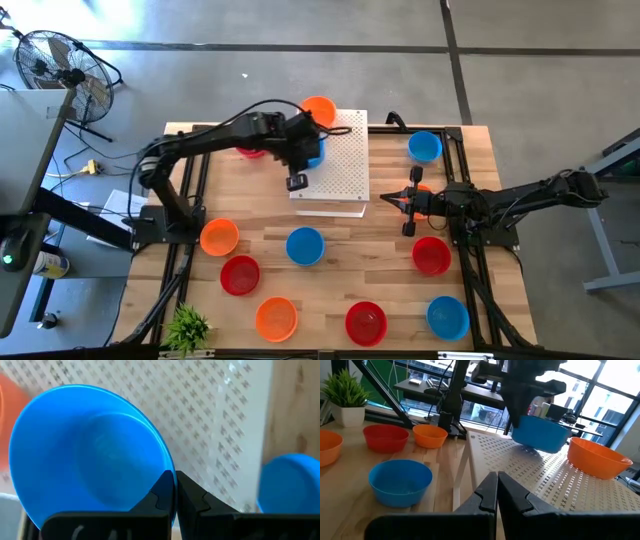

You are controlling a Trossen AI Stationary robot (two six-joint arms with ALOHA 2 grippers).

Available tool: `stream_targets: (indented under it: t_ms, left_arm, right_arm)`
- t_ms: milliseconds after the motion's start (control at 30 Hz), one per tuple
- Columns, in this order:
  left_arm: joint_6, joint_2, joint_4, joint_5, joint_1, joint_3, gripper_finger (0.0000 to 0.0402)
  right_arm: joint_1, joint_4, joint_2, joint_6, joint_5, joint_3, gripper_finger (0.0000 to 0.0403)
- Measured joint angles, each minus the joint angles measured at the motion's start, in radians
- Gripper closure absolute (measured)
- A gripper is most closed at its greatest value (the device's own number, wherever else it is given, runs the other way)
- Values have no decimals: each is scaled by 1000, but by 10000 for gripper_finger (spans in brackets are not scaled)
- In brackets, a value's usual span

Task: Pick & Place Mini bowls
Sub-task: Put the blue bowl on the shelf, then put the red bowl on the shelf

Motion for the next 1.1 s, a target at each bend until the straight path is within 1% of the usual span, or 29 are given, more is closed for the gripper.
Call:
stream_targets:
  t_ms: [200, 300, 400, 500, 633, 733, 800, 900, 1000, 1100]
  left_arm:
    - [25, 15, -13, -5, 0, 8, 400]
    - [24, 15, -2, -5, 0, 8, 391]
    - [5, 16, 8, -3, 0, 7, 372]
    - [-10, 16, 12, -31, 0, 7, 345]
    - [-10, 16, 12, -42, 0, 7, 308]
    - [7, 16, 12, -45, 0, 7, 296]
    - [5, 16, 12, -49, 0, 7, 299]
    - [-1, 5, 9, -53, 0, 4, 316]
    - [9, -22, 26, -49, 0, 5, 343]
    - [7, -50, 54, -18, 0, 5, 376]
  right_arm:
    - [0, -26, 0, 1, 0, 0, 403]
    - [0, -33, 0, 3, 0, 0, 403]
    - [0, -34, 0, 3, 0, 0, 402]
    - [0, -35, 0, 3, 0, 0, 403]
    - [0, -35, 0, 4, 0, 0, 403]
    - [0, -40, 0, 4, 0, 0, 402]
    - [0, -39, 0, 12, -1, 0, 403]
    - [0, -10, 0, 22, 0, 0, 402]
    - [0, -4, 0, 23, -3, 0, 402]
    - [0, -6, 0, 30, -3, 0, 403]
